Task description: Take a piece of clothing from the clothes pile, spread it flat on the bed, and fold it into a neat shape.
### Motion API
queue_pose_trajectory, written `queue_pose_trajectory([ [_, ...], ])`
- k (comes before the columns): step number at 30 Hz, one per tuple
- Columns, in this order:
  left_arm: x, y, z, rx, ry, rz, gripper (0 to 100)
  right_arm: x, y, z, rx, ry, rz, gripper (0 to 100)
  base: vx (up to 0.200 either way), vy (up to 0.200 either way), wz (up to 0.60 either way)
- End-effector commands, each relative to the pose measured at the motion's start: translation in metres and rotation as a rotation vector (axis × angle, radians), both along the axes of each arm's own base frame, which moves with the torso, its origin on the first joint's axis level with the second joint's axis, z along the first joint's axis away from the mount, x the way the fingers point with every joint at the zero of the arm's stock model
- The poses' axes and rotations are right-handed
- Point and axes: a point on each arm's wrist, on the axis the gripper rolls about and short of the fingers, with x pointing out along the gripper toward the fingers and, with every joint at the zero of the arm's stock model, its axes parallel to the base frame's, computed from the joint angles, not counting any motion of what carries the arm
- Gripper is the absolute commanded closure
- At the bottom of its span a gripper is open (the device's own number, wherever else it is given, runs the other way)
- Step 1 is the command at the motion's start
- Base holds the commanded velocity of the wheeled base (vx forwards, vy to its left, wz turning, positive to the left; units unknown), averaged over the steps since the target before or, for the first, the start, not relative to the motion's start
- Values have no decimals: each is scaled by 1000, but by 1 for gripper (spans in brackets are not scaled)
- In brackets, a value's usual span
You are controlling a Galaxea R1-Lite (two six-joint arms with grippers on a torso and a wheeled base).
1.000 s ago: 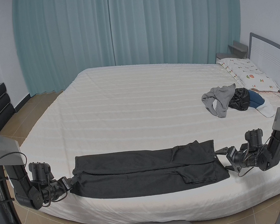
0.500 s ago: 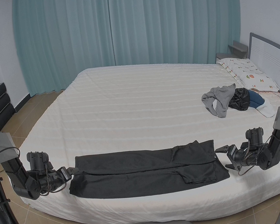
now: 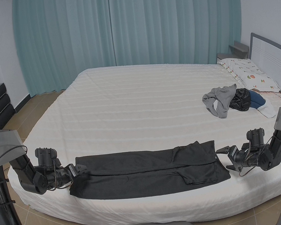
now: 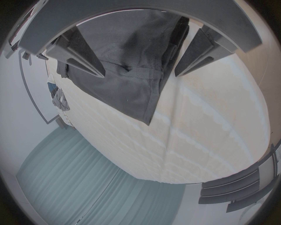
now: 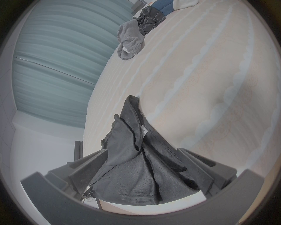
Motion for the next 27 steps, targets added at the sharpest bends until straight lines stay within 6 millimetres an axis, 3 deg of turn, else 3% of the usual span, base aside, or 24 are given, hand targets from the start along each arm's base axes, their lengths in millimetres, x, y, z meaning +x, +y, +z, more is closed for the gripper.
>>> queue_pose_trajectory([
  [1, 6, -5, -19, 0, 42, -16, 0, 0, 0, -1, 1, 3, 2, 0, 0, 0, 0],
  [2, 7, -4, -19, 0, 37, -11, 100, 0, 1, -1, 1, 3, 3, 0, 0, 0, 0],
  [11, 7, 19, -15, -1, 27, 58, 100, 1, 0, -1, 1, 1, 0, 0, 0, 0, 0],
  [24, 10, 20, -15, -7, 20, 65, 100, 1, 0, -1, 1, 0, 2, 0, 0, 0, 0],
  [25, 9, 19, -15, -7, 22, 65, 0, 1, 0, -1, 1, 0, 2, 0, 0, 0, 0],
  [27, 9, 19, -14, -7, 20, 65, 0, 1, 0, -1, 0, 0, 1, 0, 0, 0, 0],
])
